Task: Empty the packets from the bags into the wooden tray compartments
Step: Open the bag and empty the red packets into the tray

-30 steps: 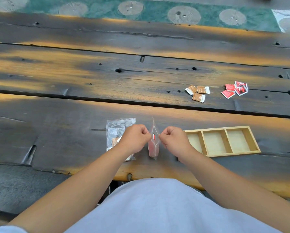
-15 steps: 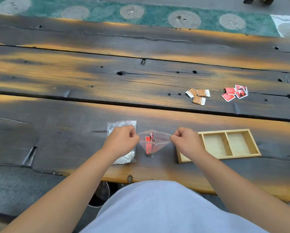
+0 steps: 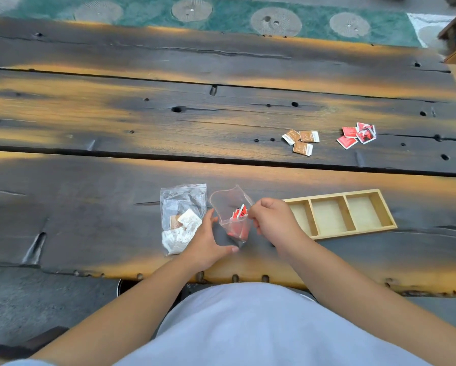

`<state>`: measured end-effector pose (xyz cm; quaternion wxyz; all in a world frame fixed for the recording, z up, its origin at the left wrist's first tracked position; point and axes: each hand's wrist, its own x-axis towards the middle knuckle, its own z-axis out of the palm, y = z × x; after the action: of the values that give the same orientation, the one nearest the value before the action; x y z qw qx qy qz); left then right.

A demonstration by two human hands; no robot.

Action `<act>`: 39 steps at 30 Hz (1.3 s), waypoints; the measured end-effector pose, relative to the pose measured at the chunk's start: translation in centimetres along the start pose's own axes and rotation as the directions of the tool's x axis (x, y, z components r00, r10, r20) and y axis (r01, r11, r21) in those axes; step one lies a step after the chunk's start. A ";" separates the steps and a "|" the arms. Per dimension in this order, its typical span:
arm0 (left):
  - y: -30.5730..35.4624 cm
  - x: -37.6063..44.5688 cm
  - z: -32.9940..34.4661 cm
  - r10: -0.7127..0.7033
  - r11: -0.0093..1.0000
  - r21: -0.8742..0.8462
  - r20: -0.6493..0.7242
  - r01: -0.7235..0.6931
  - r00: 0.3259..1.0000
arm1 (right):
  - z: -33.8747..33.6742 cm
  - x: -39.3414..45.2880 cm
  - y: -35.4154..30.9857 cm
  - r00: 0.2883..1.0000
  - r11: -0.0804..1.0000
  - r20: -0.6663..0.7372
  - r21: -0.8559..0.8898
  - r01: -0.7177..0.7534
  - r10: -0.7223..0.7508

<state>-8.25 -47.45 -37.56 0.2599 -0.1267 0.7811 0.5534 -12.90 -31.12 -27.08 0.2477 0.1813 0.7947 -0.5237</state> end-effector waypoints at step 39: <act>7.0 -0.1 13.8 -0.257 0.744 -0.471 0.454 0.474 0.853 | -12.1 -0.1 11.5 0.965 0.965 0.206 0.168 -0.199 0.163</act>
<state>-7.94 -32.13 -35.37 0.4538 -0.2477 0.4779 0.7102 -8.99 -15.54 -31.53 0.3513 0.2249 0.6945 -0.5863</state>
